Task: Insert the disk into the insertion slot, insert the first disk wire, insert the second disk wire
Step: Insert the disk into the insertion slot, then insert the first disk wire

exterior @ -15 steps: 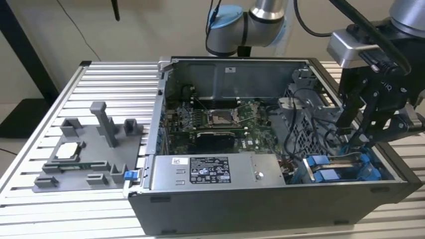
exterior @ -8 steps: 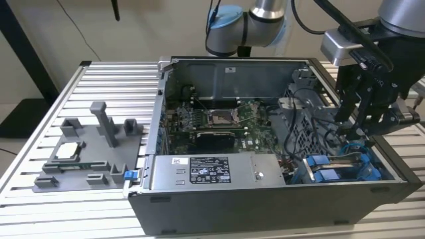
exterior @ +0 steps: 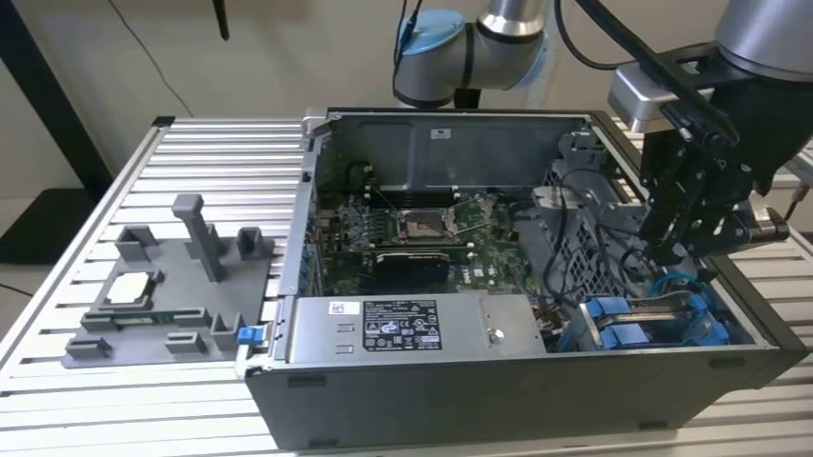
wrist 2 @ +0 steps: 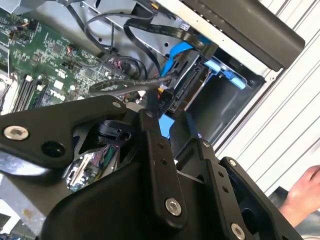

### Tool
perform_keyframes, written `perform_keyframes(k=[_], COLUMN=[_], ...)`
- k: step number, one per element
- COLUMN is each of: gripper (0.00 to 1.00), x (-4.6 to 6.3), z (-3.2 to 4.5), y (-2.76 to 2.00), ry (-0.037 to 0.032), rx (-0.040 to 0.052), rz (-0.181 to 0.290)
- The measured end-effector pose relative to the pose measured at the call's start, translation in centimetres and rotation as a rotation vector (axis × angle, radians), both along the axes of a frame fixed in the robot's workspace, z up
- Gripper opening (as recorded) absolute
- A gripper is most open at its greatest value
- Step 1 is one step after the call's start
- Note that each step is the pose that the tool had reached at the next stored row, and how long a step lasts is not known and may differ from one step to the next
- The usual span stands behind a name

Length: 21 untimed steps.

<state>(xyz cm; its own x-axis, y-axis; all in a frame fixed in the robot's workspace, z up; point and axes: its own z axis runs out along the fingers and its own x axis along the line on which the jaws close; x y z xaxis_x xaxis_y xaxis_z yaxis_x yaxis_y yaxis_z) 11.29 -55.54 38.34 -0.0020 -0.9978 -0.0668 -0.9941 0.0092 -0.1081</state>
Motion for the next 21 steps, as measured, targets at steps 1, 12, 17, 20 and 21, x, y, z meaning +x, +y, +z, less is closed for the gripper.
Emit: perform_keyframes(k=[1,12,17,20,21], gripper=[1.0,1.0,1.0,1.0,1.0], x=[0.01,0.16,0.15,0.16,0.16], z=[-0.01,-0.13,-0.2,-0.21,-0.21], y=[-0.01,-0.02,-0.02,-0.02,-0.02], ry=[-0.0003,-0.0092,-0.012,-0.012,-0.012], rx=[0.001,0.0052,0.0062,0.0064,0.0064], rz=[0.0,0.0,0.0,-0.001,-0.001])
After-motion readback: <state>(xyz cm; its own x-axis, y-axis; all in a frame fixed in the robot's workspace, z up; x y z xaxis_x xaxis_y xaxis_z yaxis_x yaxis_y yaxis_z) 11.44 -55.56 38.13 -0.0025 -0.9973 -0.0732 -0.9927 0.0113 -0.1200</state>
